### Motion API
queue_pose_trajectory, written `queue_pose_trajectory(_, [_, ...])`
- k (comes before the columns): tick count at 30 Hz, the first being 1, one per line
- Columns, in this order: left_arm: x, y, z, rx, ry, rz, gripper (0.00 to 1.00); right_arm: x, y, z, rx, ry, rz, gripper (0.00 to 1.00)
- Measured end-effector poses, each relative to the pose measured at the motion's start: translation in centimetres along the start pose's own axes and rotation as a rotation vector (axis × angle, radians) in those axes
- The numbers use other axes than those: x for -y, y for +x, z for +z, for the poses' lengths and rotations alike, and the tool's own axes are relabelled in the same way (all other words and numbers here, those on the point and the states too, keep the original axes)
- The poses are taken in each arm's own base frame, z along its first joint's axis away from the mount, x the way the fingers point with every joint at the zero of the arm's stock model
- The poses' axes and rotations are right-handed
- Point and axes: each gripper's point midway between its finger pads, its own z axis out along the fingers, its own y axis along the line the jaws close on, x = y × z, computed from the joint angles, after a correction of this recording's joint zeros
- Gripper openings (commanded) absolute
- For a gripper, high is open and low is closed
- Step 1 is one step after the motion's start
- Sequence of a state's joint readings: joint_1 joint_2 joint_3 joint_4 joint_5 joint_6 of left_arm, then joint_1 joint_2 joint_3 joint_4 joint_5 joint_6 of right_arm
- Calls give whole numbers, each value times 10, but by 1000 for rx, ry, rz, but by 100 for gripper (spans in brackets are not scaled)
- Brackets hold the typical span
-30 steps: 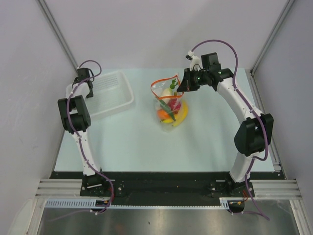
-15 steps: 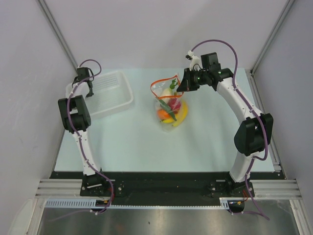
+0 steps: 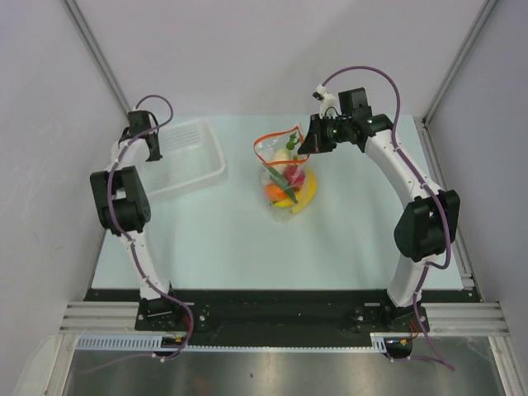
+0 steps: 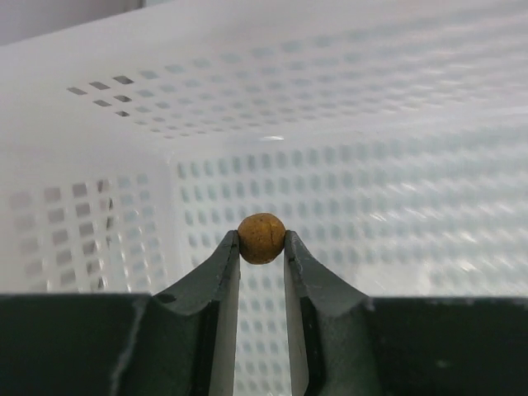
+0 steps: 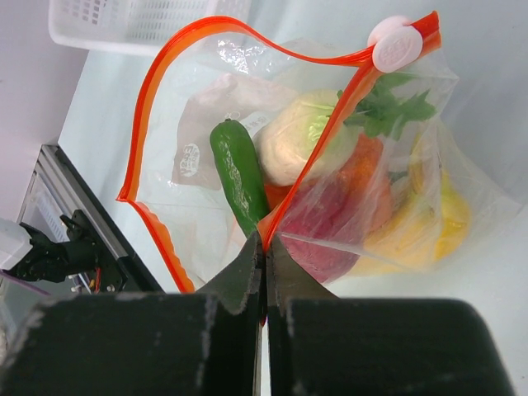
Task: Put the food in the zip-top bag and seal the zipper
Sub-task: Pick up the fake vegetable from the bin, then place the fake vegetable in the zipper food storage bag.
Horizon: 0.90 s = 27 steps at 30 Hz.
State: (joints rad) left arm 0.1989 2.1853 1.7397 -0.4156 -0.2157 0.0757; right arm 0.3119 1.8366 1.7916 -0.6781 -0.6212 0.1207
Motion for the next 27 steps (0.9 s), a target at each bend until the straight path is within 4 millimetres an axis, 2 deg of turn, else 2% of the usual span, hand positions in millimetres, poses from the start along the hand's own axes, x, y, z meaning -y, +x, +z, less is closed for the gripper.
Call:
queue_pose_trajectory(3, [28, -24, -54, 94, 104, 27, 20, 0, 1, 0, -2, 0, 0, 0])
queue_pose_trajectory(6, [86, -68, -138, 270, 300, 89, 20, 0, 1, 0, -2, 1, -1, 0])
queue_pose_trajectory(8, [130, -87, -198, 385, 439, 147, 20, 1, 0, 0, -1, 1, -1, 0])
queue_pose_trajectory(10, [182, -93, -264, 477, 620, 221, 21, 1, 0, 0, -1, 1, -2, 0])
queue_pose_trajectory(12, [231, -84, -322, 532, 800, 300, 21, 1, 0, -1, -1, 1, -7, 0])
queue_pose_trajectory(14, [265, -70, -355, 541, 924, 354, 21, 1, 1, -1, -1, 2, -8, 0])
queue_pose_trajectory(17, [304, -40, -376, 485, 1046, 406, 23, 1, 3, -2, -2, 2, -11, 0])
queue_pose_trajectory(19, [324, -22, -374, 434, 1083, 430, 24, 0, 6, -4, -4, 2, -16, 0])
queue_pose_trajectory(20, [332, -16, -371, 410, 1093, 435, 28, -1, 6, -5, -3, 2, -18, 0])
queue_pose_trajectory(22, [350, 1, -362, 342, 1118, 444, 43, -3, 8, -9, -1, 2, -24, 0])
queue_pose_trajectory(23, [357, 9, -355, 308, 1124, 446, 57, -4, 8, -10, 0, 2, -27, 0])
queue_pose_trajectory(27, [373, 32, -336, 179, 1136, 448, 78, -5, 11, -13, -1, 2, -30, 0])
